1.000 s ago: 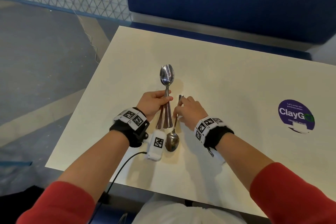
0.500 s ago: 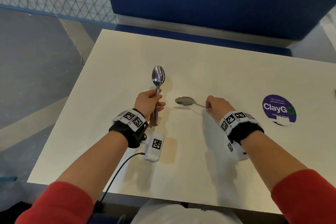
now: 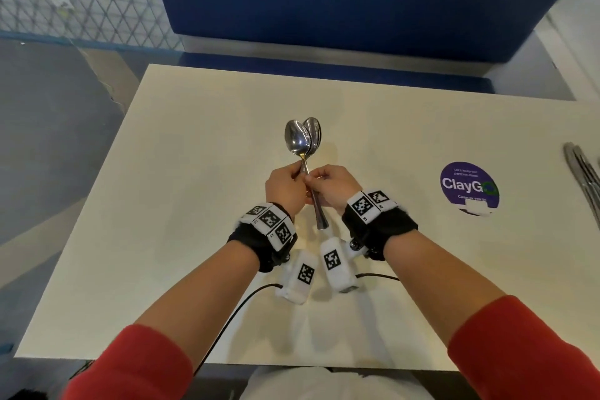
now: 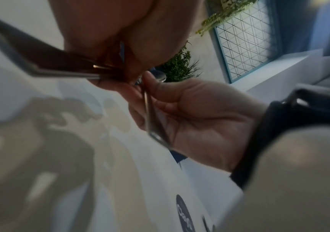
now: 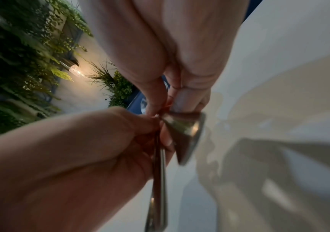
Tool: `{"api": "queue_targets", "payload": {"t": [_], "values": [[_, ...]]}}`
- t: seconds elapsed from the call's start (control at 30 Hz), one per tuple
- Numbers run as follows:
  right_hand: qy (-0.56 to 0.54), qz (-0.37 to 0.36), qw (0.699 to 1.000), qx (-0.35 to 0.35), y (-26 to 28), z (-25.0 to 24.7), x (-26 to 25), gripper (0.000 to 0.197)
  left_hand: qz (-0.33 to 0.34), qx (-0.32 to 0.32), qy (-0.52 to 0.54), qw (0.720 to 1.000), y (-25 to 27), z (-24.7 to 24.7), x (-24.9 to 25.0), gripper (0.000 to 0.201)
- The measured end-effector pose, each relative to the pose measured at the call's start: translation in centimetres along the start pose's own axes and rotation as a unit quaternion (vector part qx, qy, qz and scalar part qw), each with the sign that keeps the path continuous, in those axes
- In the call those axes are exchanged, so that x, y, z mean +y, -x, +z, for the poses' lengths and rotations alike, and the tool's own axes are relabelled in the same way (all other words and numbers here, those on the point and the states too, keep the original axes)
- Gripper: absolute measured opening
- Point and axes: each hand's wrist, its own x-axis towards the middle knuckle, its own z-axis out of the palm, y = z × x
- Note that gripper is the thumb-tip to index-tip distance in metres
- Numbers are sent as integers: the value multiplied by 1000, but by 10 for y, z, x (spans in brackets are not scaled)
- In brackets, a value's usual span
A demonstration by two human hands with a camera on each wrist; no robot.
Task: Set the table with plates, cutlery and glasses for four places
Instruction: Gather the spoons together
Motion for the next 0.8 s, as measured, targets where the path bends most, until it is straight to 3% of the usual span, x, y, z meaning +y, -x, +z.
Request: {"api": "queue_targets", "payload": {"t": [0.03, 0.13, 0.23, 0.47, 0.6, 0.7, 0.8], "values": [[5, -1, 1000, 9, 0, -1, 0, 6, -4, -1, 5, 1000, 1, 3, 2, 30], [46, -16, 998, 44, 0, -8, 5, 23, -20, 1, 11, 1000, -1, 13, 4, 31], [60, -37, 995, 72, 1, -14, 9, 25, -25, 2, 14, 1000, -4, 19, 3, 29], [112, -30, 991, 69, 3, -38, 12, 28, -37, -53, 120, 991, -3, 38, 10, 31], [201, -53, 976, 62, 0, -49, 12, 29, -70, -90, 220, 969, 3, 48, 15, 30], [199, -58, 976, 69, -1, -60, 15, 26, -113, -124, 305, 938, 2, 53, 20, 30], [151, -45, 985, 72, 1, -73, 14, 25, -129, -158, 312, 928, -2, 55, 24, 32]]}}
